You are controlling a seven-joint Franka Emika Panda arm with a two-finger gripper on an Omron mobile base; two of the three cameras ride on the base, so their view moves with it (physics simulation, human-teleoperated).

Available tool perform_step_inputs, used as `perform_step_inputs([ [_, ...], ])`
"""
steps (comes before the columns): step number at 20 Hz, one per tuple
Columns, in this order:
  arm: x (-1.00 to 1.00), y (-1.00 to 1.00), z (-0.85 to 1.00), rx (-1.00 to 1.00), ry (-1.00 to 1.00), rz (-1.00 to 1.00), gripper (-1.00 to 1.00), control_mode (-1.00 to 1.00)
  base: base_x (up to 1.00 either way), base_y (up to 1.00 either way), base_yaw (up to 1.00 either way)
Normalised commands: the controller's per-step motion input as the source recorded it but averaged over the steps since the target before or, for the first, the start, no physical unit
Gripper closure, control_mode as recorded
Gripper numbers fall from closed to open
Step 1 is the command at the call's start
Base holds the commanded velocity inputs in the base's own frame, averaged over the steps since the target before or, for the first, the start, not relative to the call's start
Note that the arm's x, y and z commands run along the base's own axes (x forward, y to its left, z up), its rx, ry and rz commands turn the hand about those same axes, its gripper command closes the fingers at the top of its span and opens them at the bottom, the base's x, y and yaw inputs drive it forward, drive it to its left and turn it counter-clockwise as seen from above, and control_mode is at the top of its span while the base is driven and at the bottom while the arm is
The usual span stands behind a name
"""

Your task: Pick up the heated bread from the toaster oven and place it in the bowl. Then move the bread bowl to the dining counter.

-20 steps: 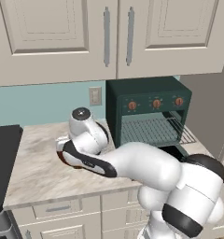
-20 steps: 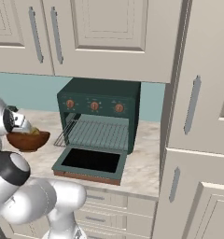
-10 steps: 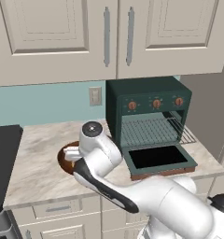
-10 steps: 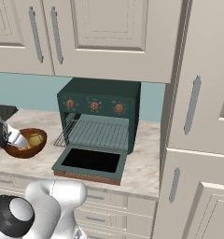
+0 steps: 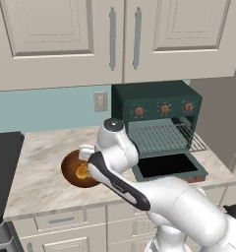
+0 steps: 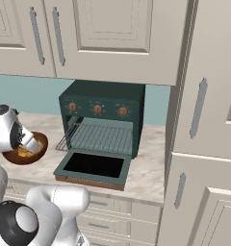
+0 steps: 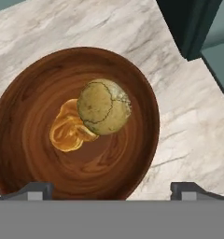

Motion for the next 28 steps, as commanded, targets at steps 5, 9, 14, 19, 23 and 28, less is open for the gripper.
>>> perform_step_inputs([
  [5,-0.20,-0.29,-0.01,0.17,0.17,0.00,-1.00,-1.00,0.00,0.00,0.00],
  [9,-0.20,0.00,-0.21,0.07,0.08,-0.02,-1.00,-1.00,0.00,0.00,0.00],
  [14,0.06,0.01,-0.31,0.01,0.00,-0.06,-1.00,-1.00,0.00,0.00,0.00],
  [19,0.35,0.08,-0.32,0.00,0.00,-0.11,-1.00,-1.00,0.00,0.00,0.00],
  [23,0.42,0.16,-0.23,0.00,0.00,-0.10,-1.00,-1.00,0.00,0.00,0.00],
  [28,0.21,0.24,-0.26,0.00,0.00,-0.07,-1.00,-1.00,0.00,0.00,0.00],
])
